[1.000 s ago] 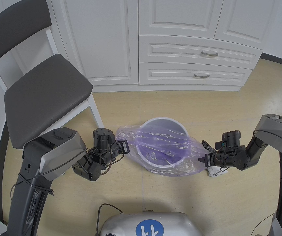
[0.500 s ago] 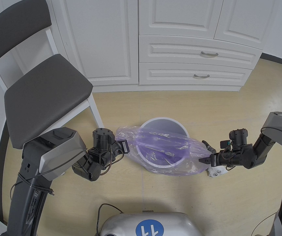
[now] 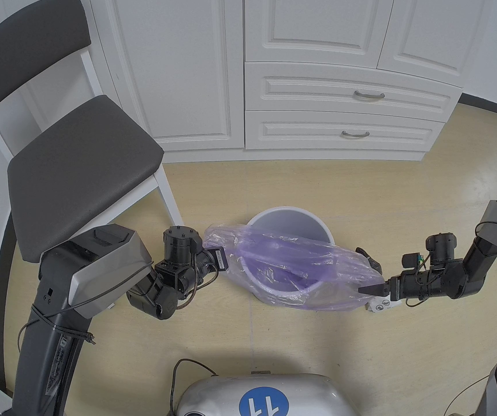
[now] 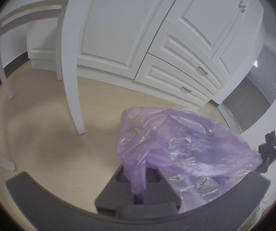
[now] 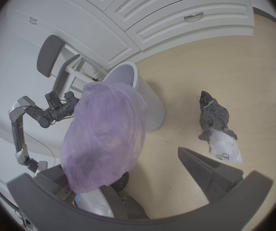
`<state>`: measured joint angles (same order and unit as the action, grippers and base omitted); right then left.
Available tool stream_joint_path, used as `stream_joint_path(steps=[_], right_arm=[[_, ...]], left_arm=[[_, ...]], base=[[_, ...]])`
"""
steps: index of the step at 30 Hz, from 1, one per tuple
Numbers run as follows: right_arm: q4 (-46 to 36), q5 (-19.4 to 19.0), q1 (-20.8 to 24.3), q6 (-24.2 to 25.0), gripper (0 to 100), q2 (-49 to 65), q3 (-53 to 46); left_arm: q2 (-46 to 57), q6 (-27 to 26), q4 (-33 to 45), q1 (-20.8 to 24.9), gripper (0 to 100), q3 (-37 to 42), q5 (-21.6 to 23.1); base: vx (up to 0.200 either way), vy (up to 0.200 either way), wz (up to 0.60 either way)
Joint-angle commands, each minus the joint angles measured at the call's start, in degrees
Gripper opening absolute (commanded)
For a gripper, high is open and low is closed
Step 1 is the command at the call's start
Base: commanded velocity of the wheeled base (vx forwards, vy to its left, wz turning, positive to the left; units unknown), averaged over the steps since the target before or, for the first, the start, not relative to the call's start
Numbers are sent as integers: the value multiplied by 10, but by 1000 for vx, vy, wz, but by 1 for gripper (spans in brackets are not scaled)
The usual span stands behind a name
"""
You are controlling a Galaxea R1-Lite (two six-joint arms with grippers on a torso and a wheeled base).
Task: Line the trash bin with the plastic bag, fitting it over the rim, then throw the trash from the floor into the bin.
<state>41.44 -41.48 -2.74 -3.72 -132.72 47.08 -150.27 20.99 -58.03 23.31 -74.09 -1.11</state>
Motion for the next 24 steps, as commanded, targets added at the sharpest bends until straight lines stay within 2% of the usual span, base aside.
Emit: stream_joint_path(steps=[1, 2, 5, 12, 17, 19, 24], right_arm=[[3, -28, -24, -5, 100, -3, -9], [3, -35, -25, -6, 100, -3, -10], [24, -87, -42, -9, 100, -4, -23], [89, -137, -64, -8, 100, -20, -45], [114, -144, -51, -2, 100, -31, -51], [124, -142, -25, 4, 100, -31, -53], [161, -143, -34, 41, 100, -19, -59]], left_arm=[[-3, 0, 0, 0, 0, 0, 0], [-3, -1, 0, 0, 0, 0, 0], [-4, -1, 0, 1, 0, -1, 0], [-5, -1, 4, 0, 0, -4, 0], [-6, -1, 2, 2, 0, -2, 0], [-6, 0, 0, 5, 0, -1, 0], [-5, 0, 4, 2, 0, -6, 0]], base=[[0, 0, 0], [0, 0, 0], [0, 0, 0], [0, 0, 0], [0, 0, 0], [0, 0, 0], [0, 0, 0]])
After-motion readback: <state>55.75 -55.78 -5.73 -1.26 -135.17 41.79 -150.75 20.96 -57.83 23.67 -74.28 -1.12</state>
